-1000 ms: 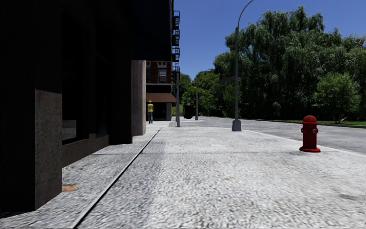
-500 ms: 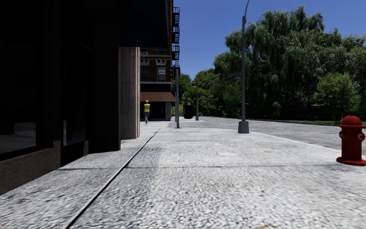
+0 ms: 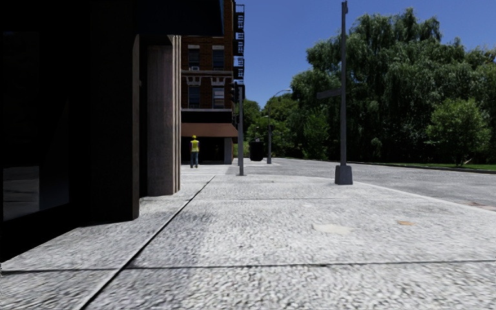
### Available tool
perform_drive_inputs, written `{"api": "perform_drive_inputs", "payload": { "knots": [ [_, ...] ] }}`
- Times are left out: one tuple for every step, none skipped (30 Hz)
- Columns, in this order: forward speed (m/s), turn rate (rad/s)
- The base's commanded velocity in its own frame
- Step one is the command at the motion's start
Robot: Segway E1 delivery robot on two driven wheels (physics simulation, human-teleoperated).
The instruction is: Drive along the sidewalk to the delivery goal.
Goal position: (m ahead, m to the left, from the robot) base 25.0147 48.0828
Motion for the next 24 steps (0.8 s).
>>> {"api": "perform_drive_inputs", "payload": {
  "knots": [
    [1.97,0.26],
    [1.97,0.26],
    [1.97,0.10],
    [1.97,0.00],
    [1.97,0.00],
    [1.97,0.00],
    [1.97,0.00],
    [1.97,0.00],
    [1.97,0.00],
    [1.97,0.00],
    [1.97,0.00],
    [1.97,0.00],
    [1.97,0.00],
    [1.97,0.00],
    [1.97,0.00],
    [1.97,0.10],
    [1.97,0.10],
    [1.97,0.18],
    [1.97,0.21],
    [1.97,0.26],
    [1.97,0.26],
    [1.97,0.28],
    [1.97,0.28],
    [1.97,0.28]
  ]
}}
